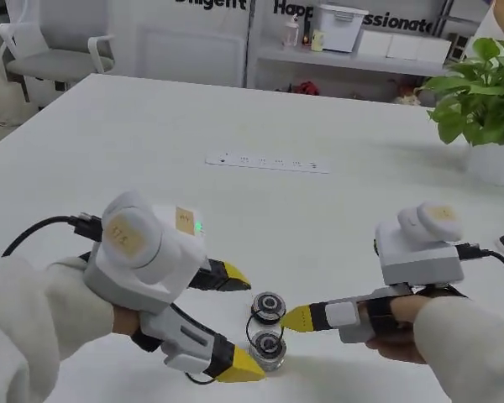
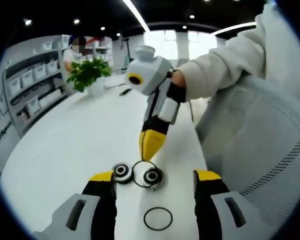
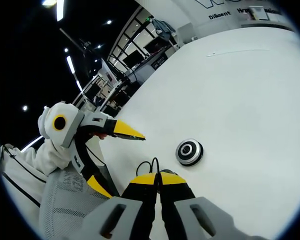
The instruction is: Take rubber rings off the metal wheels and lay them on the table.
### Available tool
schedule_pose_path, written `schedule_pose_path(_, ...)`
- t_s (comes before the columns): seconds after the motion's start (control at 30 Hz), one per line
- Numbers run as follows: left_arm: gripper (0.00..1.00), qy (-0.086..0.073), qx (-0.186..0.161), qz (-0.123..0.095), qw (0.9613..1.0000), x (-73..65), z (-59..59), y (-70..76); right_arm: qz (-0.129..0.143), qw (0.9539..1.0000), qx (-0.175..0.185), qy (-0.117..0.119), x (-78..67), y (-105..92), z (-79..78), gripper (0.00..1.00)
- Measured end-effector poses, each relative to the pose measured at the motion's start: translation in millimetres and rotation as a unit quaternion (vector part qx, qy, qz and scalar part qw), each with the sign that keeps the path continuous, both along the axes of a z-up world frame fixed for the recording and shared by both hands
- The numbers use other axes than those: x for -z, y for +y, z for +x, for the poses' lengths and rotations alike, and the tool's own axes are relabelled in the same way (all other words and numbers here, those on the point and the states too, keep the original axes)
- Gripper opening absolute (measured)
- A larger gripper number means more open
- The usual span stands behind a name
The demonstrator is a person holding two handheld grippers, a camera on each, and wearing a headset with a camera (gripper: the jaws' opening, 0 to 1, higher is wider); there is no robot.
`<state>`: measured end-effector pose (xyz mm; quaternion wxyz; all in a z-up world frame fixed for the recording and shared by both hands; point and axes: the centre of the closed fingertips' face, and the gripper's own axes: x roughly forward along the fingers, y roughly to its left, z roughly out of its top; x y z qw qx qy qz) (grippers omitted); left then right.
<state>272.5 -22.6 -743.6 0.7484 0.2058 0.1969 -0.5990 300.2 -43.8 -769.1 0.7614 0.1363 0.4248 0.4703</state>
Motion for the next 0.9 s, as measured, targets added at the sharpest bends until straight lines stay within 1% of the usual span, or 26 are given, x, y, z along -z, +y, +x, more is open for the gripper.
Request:
schedule_pose_path(0.07, 0.66, -0.004, -0.004, -0.004, 1.0000, -5.2, 0.7, 2.3, 0.003, 1.0000, 0.002, -0.001, -1.6, -0.4, 0.9, 0.00)
schedule_pose_path(0.13, 0.68, -0.011, -0.008, -0.013, 0.9998, -12.1, 2.3, 4.2, 0.007, 1.0000, 0.006, -0.002, -4.5, -0.8, 2.1, 0.00)
schedule_pose_path(0.2, 0.69, -0.013, -0.014, -0.021, 0.9996, -17.3, 4.3, 7.1, 0.012, 0.9999, 0.008, -0.004, -7.2, -0.6, 2.6, 0.00)
schedule_pose_path(0.37, 0.70, -0.023, -0.033, -0.026, 0.9988, -23.9, 10.5, 17.5, 0.022, 0.9996, 0.011, -0.011, -14.5, 1.2, 4.1, 0.00)
schedule_pose_path(0.43, 0.71, -0.024, -0.042, -0.032, 0.9983, -27.2, 12.2, 21.7, 0.028, 0.9994, 0.011, -0.014, -18.4, 3.1, 3.6, 0.00)
schedule_pose_path(0.5, 0.71, -0.027, -0.049, -0.036, 0.9978, -30.5, 11.9, 26.3, 0.032, 0.9993, 0.010, -0.017, -21.7, 4.6, 3.4, 0.00)
schedule_pose_path(0.57, 0.72, -0.028, -0.054, -0.040, 0.9974, -32.1, 11.7, 29.3, 0.037, 0.9991, 0.009, -0.020, -24.3, 6.2, 2.3, 0.00)
schedule_pose_path(0.63, 0.72, -0.031, -0.065, -0.046, 0.9964, -34.1, 10.5, 36.0, 0.040, 0.9989, 0.007, -0.023, -26.7, 7.8, 2.5, 0.00)
schedule_pose_path(0.73, 0.72, -0.029, -0.076, -0.051, 0.9954, -34.0, 9.6, 43.4, 0.044, 0.9987, 0.003, -0.026, -29.9, 12.1, -0.2, 0.00)
schedule_pose_path(0.8, 0.72, -0.028, -0.085, -0.050, 0.9947, -33.4, 11.0, 45.4, 0.046, 0.9986, 0.001, -0.027, -30.5, 13.1, -0.9, 0.00)
schedule_pose_path(0.9, 0.73, -0.028, -0.089, -0.053, 0.9942, -33.5, 9.8, 47.8, 0.048, 0.9984, -0.004, -0.030, -32.5, 15.7, -1.9, 0.00)
